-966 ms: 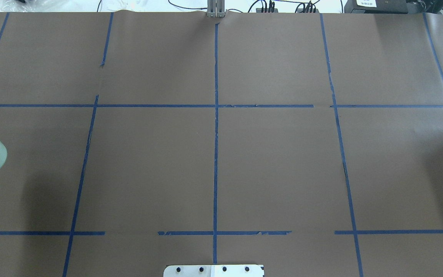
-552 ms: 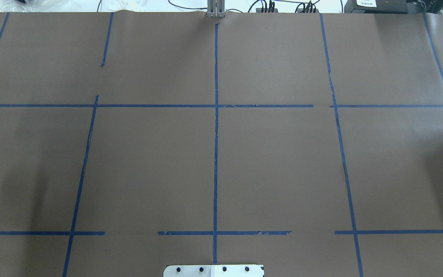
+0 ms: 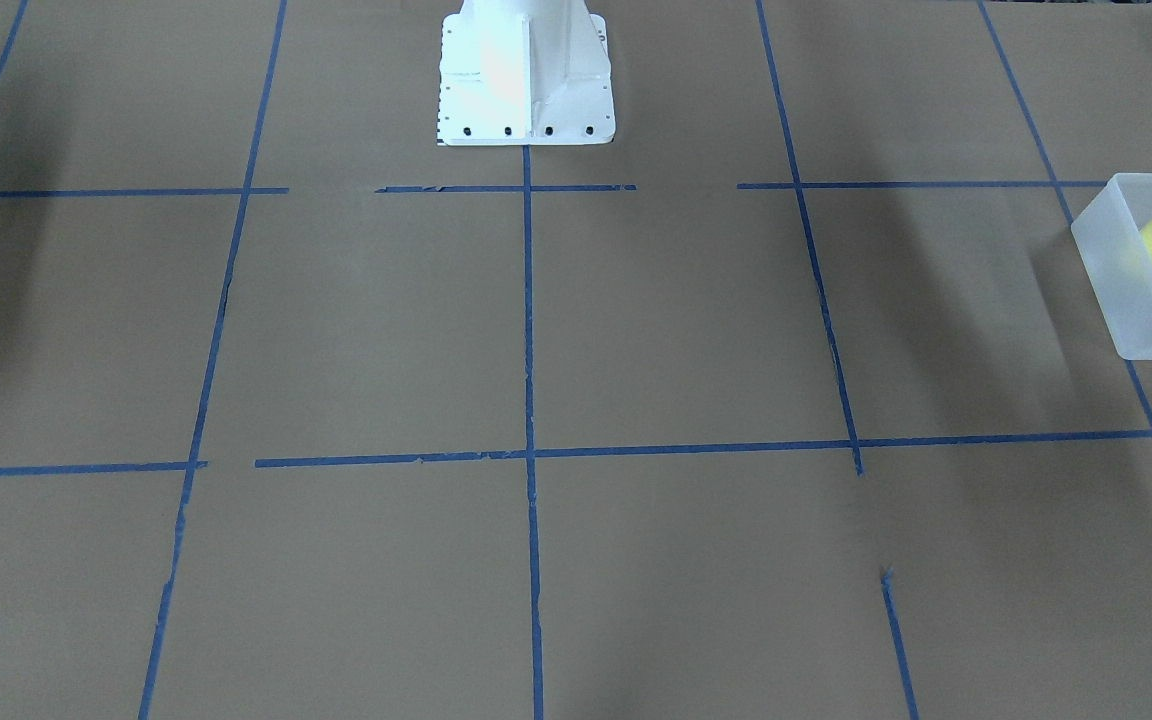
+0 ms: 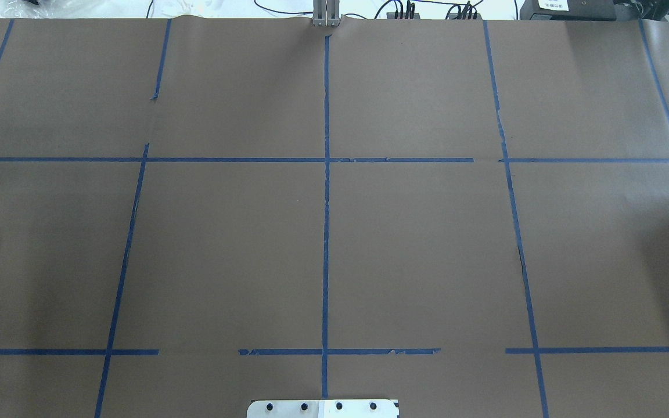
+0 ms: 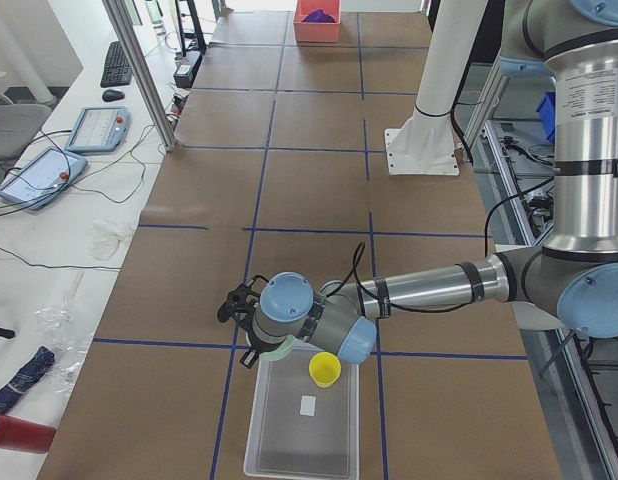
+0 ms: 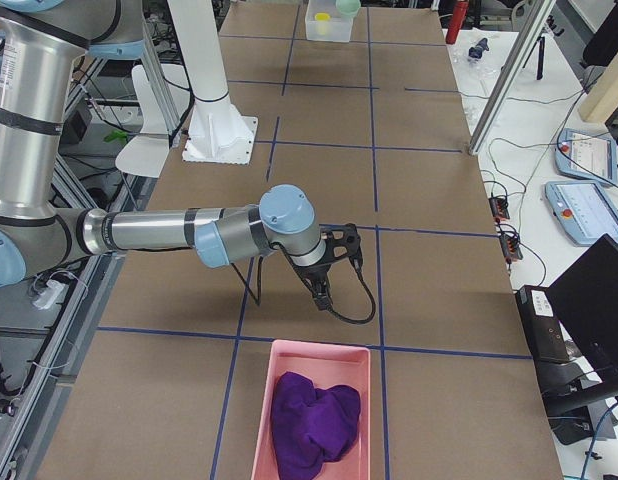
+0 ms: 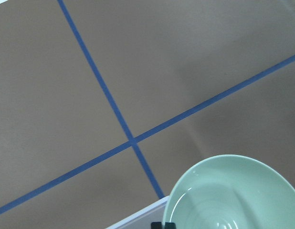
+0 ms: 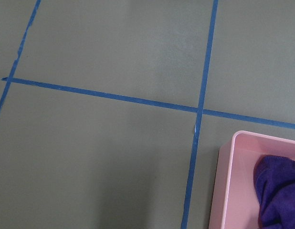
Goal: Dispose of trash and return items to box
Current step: 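Carry the pale green cup with the left gripper into the clear bin and release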
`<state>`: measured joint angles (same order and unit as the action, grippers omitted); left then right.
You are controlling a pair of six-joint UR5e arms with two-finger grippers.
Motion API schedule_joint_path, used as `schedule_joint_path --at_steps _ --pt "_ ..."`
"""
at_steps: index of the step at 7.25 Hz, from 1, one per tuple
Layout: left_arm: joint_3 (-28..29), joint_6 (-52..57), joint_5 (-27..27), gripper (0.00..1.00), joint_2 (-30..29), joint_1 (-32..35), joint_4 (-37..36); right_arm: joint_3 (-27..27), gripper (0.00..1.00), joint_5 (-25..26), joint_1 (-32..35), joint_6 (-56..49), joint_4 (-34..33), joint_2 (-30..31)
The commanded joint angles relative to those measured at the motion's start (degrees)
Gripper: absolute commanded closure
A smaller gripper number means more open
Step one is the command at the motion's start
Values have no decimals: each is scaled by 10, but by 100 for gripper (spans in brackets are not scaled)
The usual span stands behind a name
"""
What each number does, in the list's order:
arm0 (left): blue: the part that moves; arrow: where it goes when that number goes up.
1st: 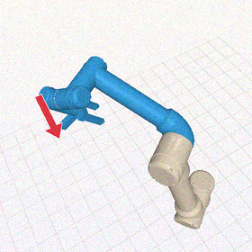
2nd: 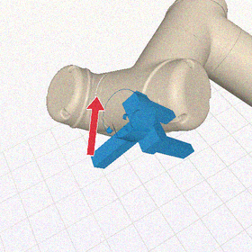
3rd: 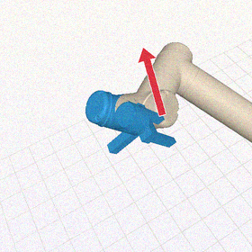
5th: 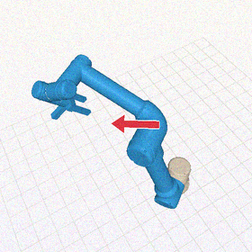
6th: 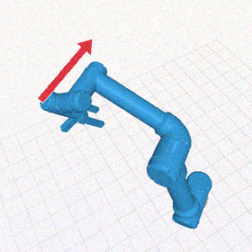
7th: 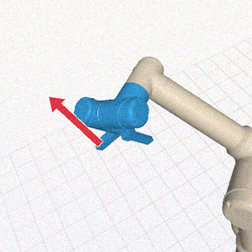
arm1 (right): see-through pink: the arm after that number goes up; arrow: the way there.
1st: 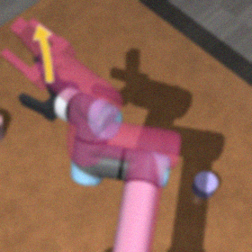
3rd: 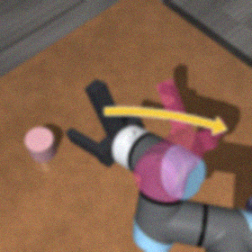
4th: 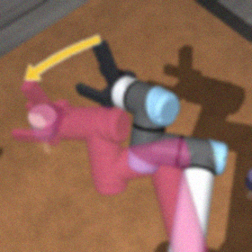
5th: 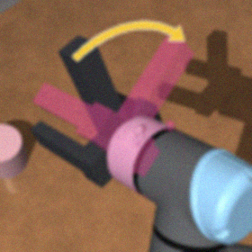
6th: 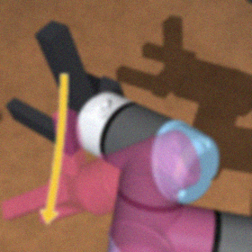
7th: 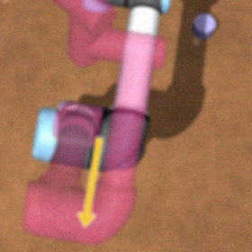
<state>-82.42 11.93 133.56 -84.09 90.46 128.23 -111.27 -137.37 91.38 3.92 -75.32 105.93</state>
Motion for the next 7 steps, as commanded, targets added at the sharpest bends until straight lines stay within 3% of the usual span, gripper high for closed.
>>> schedule_joint_path --at_steps 1,3,5,6,7 --pt "9 3 -8 100 21 2 25 0 0 0 -1 0 0 -1" --pt "16 1 -10 100 26 2 49 0 0 1 -1 -1 0 -2" --pt "16 1 -8 79 48 -2 86 1 0 1 -1 0 0 -2" --pt "15 3 -8 38 48 -2 90 1 0 1 -1 0 0 -3" --pt "10 1 -8 15 46 -3 90 0 0 1 -4 0 0 -3"
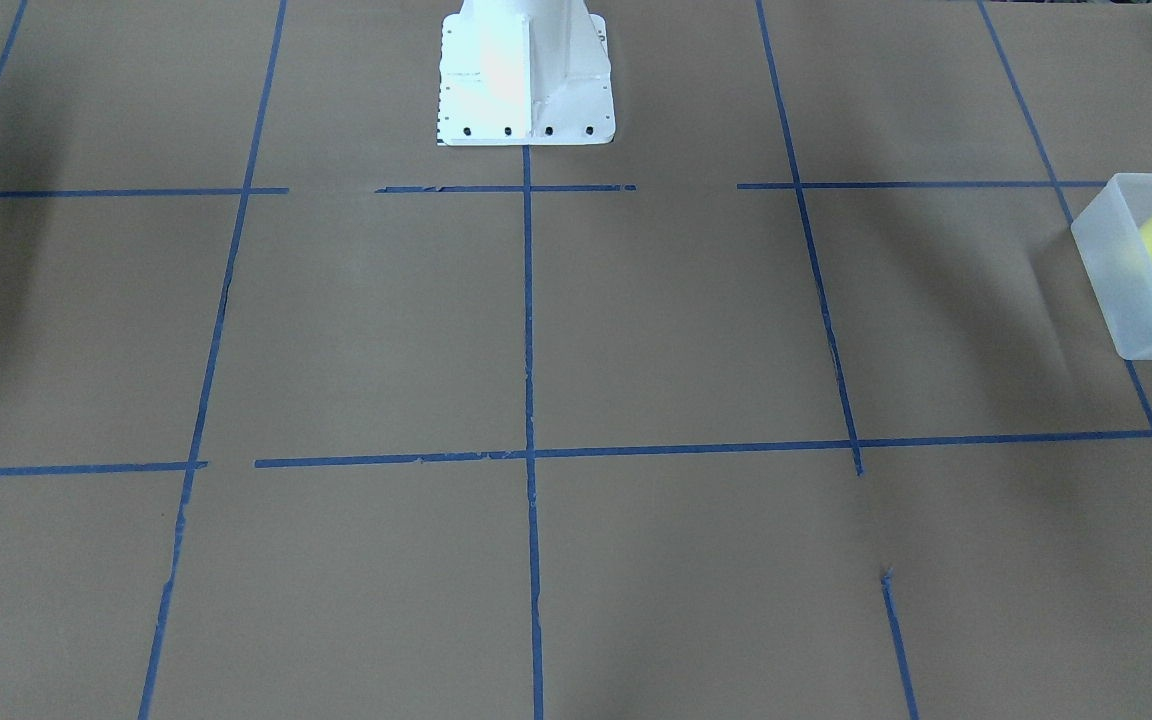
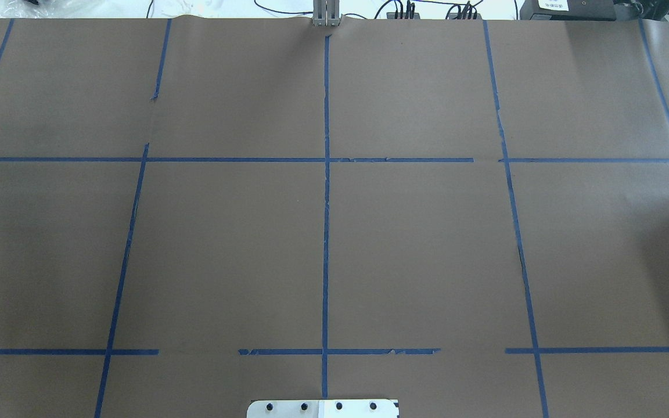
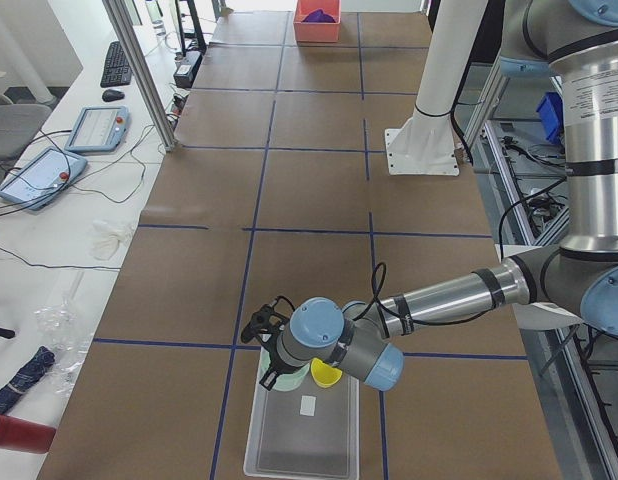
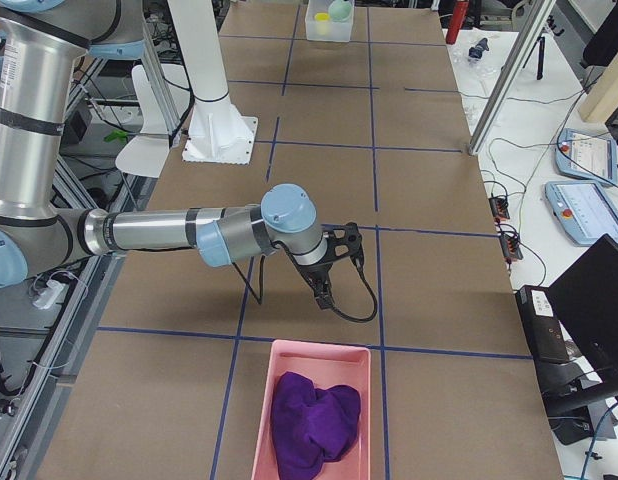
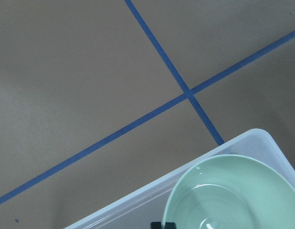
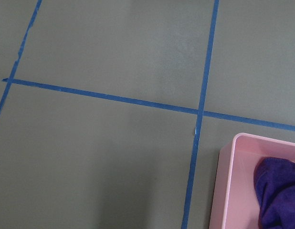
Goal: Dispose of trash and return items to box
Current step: 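Carry the pale green cup with the left gripper into the clear bin and release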
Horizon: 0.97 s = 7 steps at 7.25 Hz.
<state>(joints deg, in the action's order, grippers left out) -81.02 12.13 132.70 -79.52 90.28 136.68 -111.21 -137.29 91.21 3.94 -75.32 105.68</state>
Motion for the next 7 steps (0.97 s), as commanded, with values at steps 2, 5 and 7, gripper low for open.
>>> schedule_joint_path --at_steps 2,5,7 --pt "-51 -33 0 0 0 -2 -14 -1 0 0 -18 18 0 -6" --pt "-213 -36 1 0 -28 0 -315 -1 0 15 -21 40 -9 -22" --pt "-232 -39 -2 0 -20 3 -422 -5 0 15 -56 36 -63 -21"
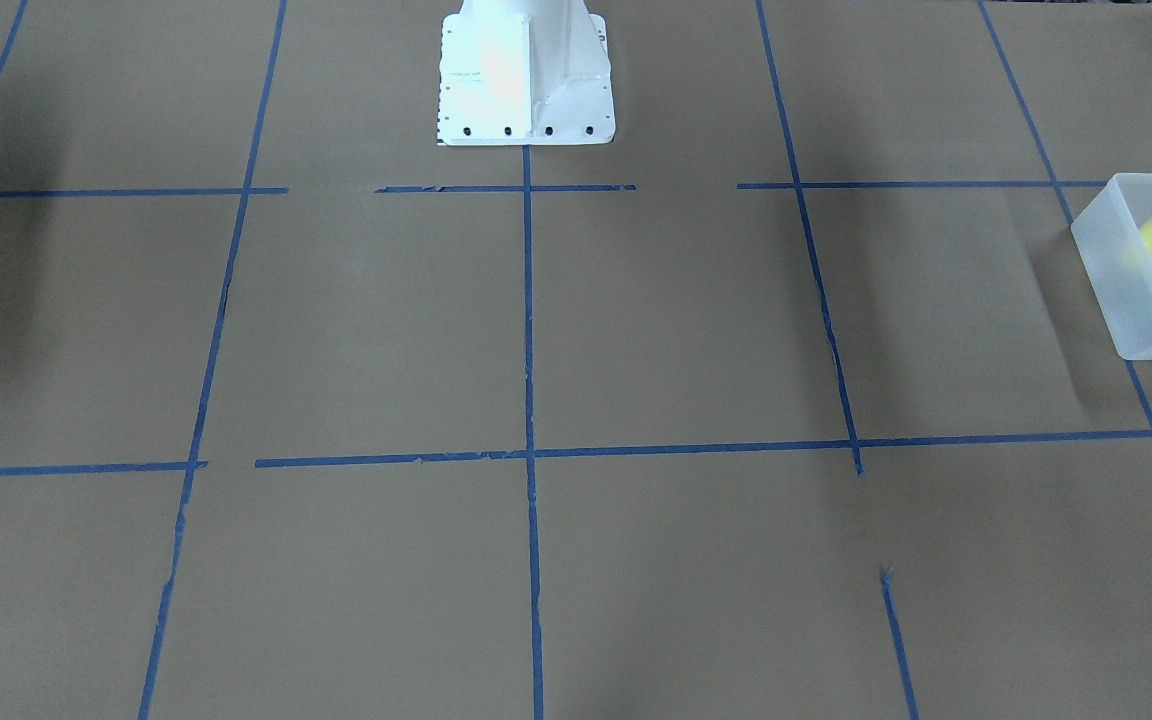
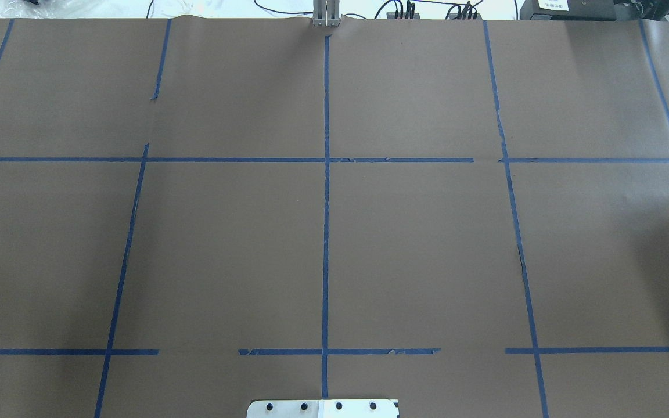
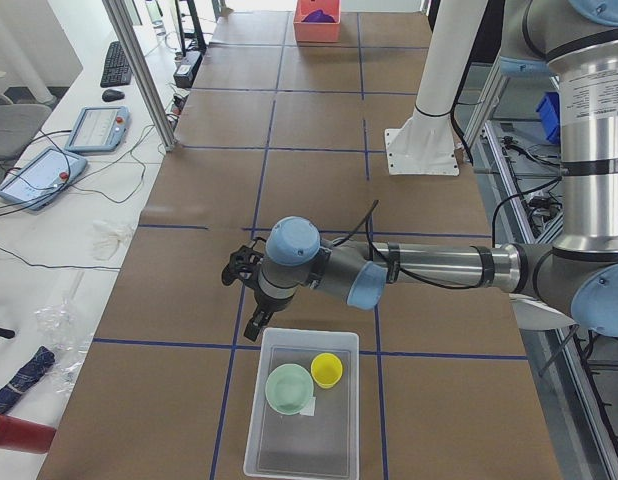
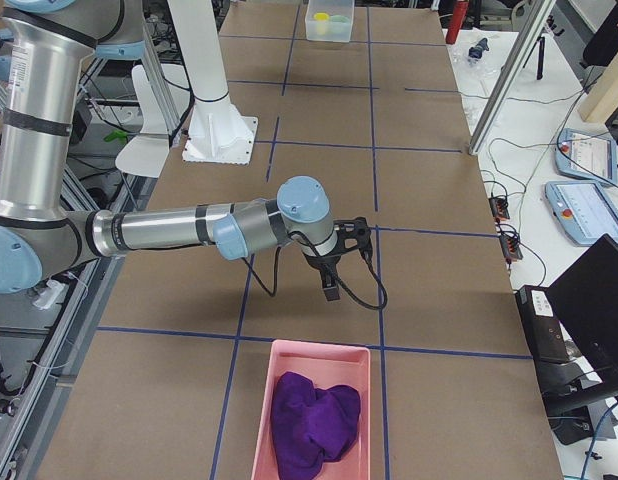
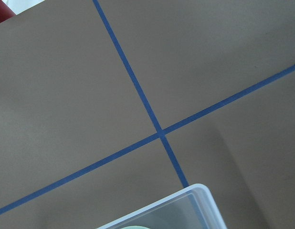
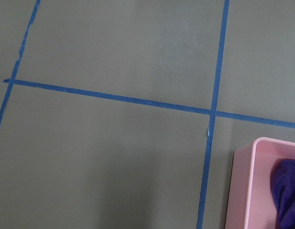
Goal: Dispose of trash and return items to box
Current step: 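Carry the pale green cup with the left gripper into the clear bin and release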
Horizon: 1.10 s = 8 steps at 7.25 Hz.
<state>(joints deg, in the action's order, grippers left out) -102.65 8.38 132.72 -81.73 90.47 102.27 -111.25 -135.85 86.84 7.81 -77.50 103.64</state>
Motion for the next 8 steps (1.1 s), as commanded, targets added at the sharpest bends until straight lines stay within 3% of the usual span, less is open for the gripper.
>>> schedule_joint_path --at_steps 1,4,8 --pt "-18 0 -3 0 2 4 -146 -22 0 2 -21 -9 -104 0" --pt "-29 1 1 0 18 15 -150 -16 0 28 -7 -31 -108 30" --pt "-28 1 -2 0 18 16 -144 -6 0 23 -6 -29 -100 38"
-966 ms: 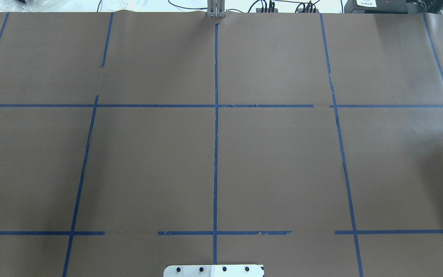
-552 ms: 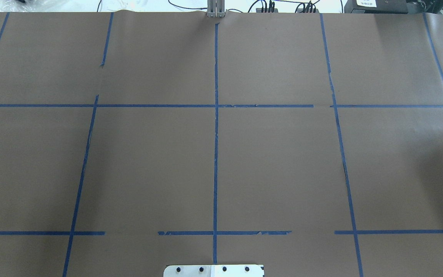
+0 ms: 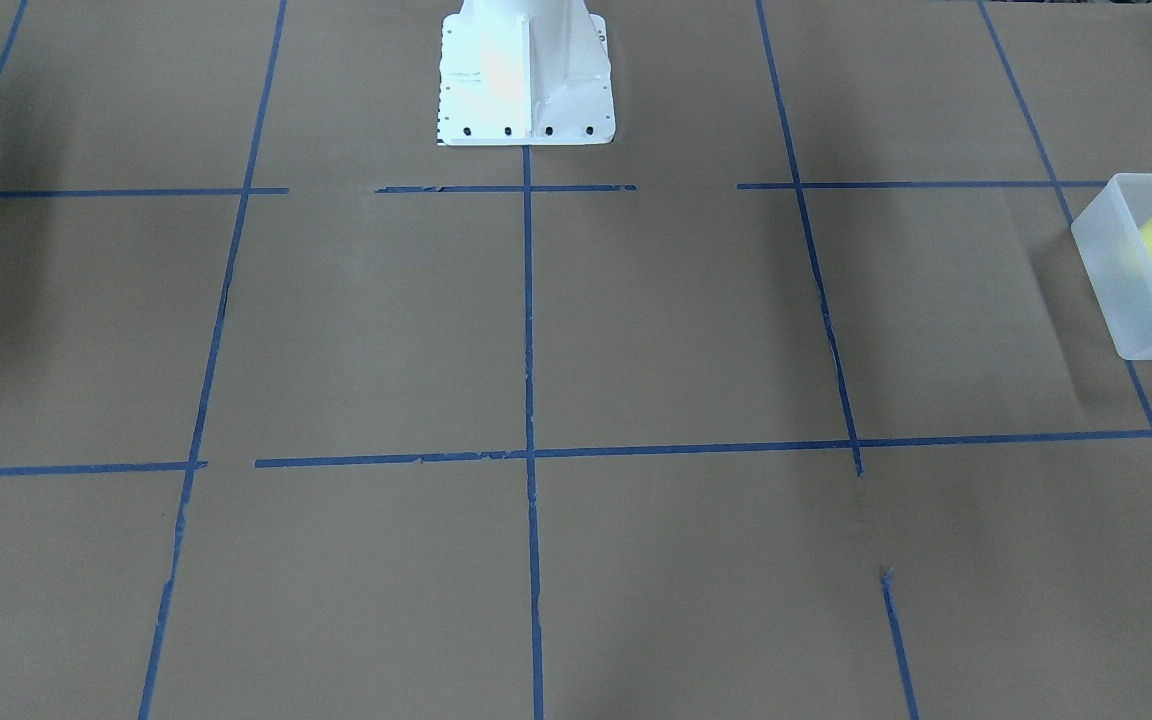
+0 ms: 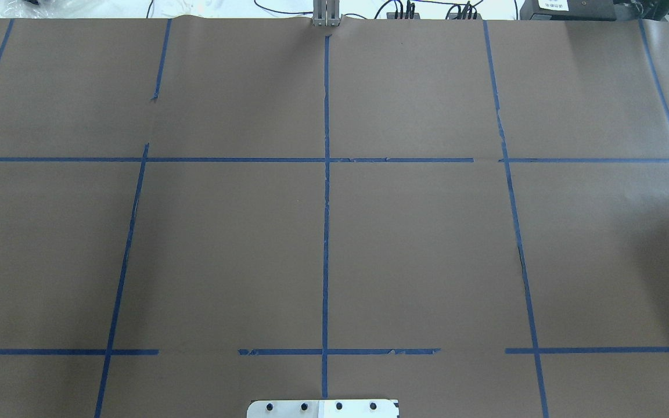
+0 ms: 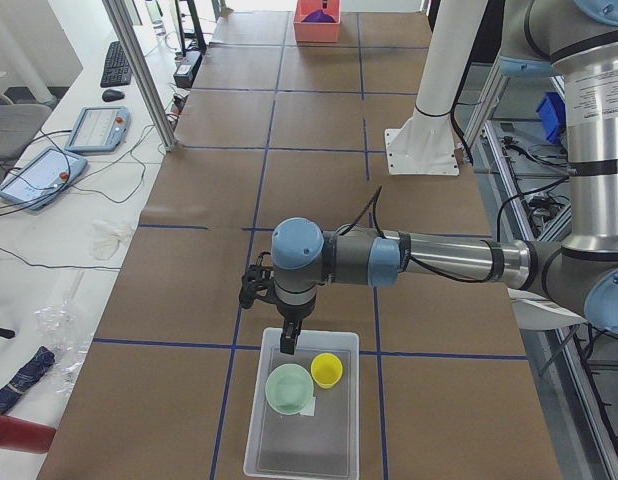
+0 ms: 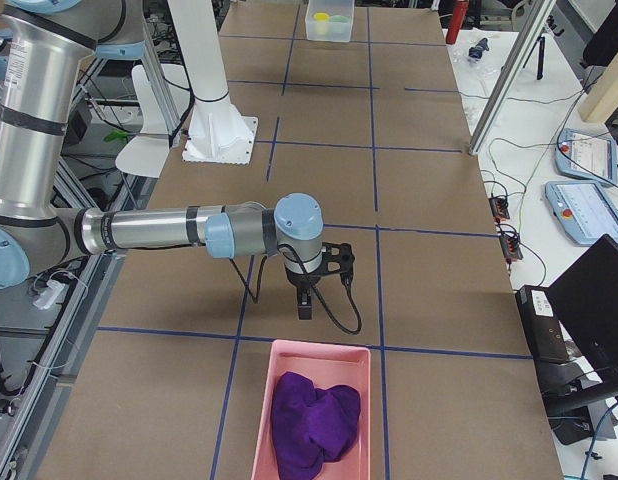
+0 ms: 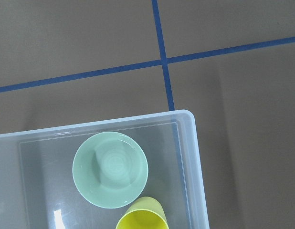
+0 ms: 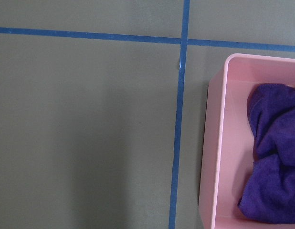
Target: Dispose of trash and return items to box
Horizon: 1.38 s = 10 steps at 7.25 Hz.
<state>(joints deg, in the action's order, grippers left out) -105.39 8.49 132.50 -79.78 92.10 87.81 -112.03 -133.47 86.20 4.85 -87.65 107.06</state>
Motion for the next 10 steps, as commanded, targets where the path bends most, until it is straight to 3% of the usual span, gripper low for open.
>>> schedule_joint_path --at_steps 1,5,10 --pt "-1 -1 3 0 -1 0 1 7 0 3 0 1 -1 3" --pt "-5 0 6 0 -3 0 2 8 0 2 -1 0 -7 -4" --pt "-11 -1 6 0 -3 0 2 9 0 38 -1 -1 -4 3"
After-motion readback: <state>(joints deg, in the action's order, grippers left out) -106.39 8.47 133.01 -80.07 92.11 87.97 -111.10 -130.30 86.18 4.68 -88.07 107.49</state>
